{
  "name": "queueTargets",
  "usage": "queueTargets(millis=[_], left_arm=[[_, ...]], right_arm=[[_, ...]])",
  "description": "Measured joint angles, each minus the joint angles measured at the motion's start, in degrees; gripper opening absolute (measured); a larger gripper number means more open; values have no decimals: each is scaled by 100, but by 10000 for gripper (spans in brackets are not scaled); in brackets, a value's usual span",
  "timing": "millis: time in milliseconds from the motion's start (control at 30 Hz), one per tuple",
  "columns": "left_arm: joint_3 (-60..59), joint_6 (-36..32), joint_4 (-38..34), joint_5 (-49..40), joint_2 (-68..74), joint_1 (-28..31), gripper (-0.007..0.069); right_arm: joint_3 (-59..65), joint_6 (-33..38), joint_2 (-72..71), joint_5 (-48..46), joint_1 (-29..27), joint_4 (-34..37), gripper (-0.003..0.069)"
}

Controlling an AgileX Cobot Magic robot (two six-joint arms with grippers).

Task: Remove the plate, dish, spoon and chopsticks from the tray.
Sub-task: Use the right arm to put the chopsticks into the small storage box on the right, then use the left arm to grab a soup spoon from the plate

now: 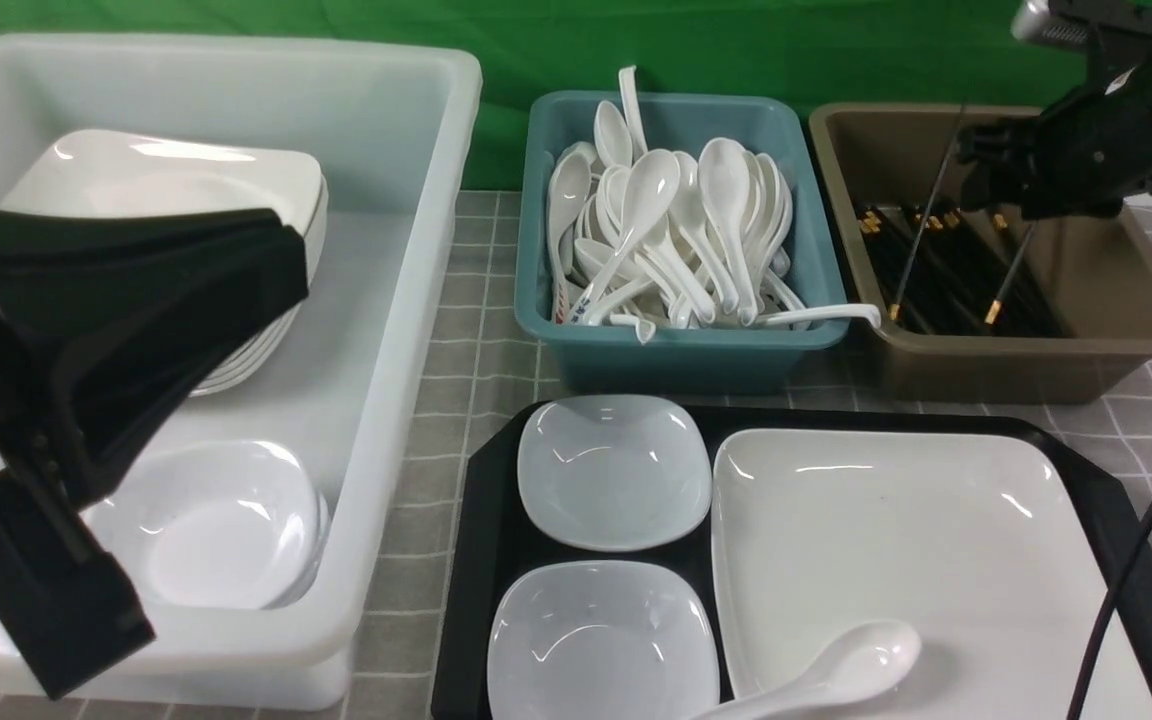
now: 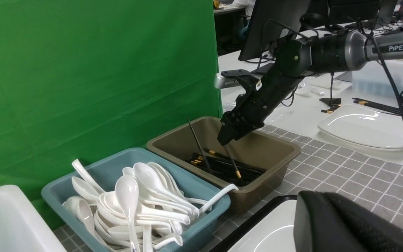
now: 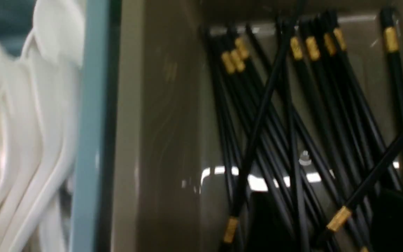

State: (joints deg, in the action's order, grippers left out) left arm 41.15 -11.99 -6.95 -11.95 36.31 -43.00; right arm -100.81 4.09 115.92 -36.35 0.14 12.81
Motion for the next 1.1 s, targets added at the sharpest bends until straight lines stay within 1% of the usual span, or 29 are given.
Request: queueTargets(millis=[67, 133, 167, 233, 267, 300, 333, 367, 433, 467, 533, 600, 633, 667, 700, 767, 867, 900, 933, 967, 1000, 1100], left_arm=[[0, 0, 53, -42, 0, 0, 10], [0, 0, 112, -103, 0, 0, 10], [0, 0, 168, -172, 0, 0, 10], [0, 0, 221, -261, 0, 0, 10], [0, 0, 235, -292, 0, 0, 10], [0, 0, 234, -293, 5, 0, 10], [0, 0, 241, -313, 5, 0, 10], [0, 6, 241, -323, 5, 0, 10], [0, 17, 247, -503, 5, 0, 10], [0, 17, 247, -545, 11, 0, 10], [1, 17, 247, -870, 105, 0, 10], [1, 17, 247, -1177, 274, 0, 10], [7, 17, 247, -1209, 297, 0, 10], [20, -31, 247, -1407, 483, 0, 10], [84, -149, 217, -1648, 657, 0, 10], [256, -338, 100, -2086, 1054, 0, 10], [842, -665, -205, -2742, 1979, 0, 10], [883, -691, -226, -2741, 1980, 0, 10], [1194, -879, -404, -2911, 2653, -6, 10], [1270, -920, -424, -2917, 2656, -6, 10], [1559, -1060, -552, -3008, 3265, -62, 10], [2026, -1192, -566, -3118, 4120, -319, 10]], right_arm=[[-5, 200, -277, -456, 6, 0, 377], [-11, 371, -600, -948, 63, -6, 311], [-11, 456, -793, -1190, 96, -6, 291], [61, 554, -1173, -1706, 232, -29, 242], [233, 599, -1456, -1915, 388, -67, 227], [265, 599, -1554, -1968, 415, -74, 227], [550, 605, -1917, -2088, 616, -169, 221], [650, 605, -1971, -2096, 678, -185, 219], [1412, 600, -2751, -2114, 1125, -378, 216], [1544, 600, -2807, -2114, 1194, -393, 216], [2335, 600, -3540, -2023, 1654, -478, 216], [2990, 606, -4046, -1975, 1986, -499, 216], [2990, 606, -4092, -1975, 1986, -499, 216], [3351, 606, -4402, -1975, 2192, -503, 216], [3634, 606, -4662, -2012, 2280, -503, 217], [4027, 593, -5014, -2033, 2362, -518, 217], [4557, 580, -5780, -2055, 2398, -655, 217], [4585, 572, -5831, -2055, 2398, -655, 217], [4811, 512, -6237, -2055, 2398, -765, 217], [4831, 481, -6340, -2056, 2398, -778, 217], [4977, 379, -6732, -2061, 2398, -909, 217], [5108, 233, -7364, -2061, 2398, -977, 217]])
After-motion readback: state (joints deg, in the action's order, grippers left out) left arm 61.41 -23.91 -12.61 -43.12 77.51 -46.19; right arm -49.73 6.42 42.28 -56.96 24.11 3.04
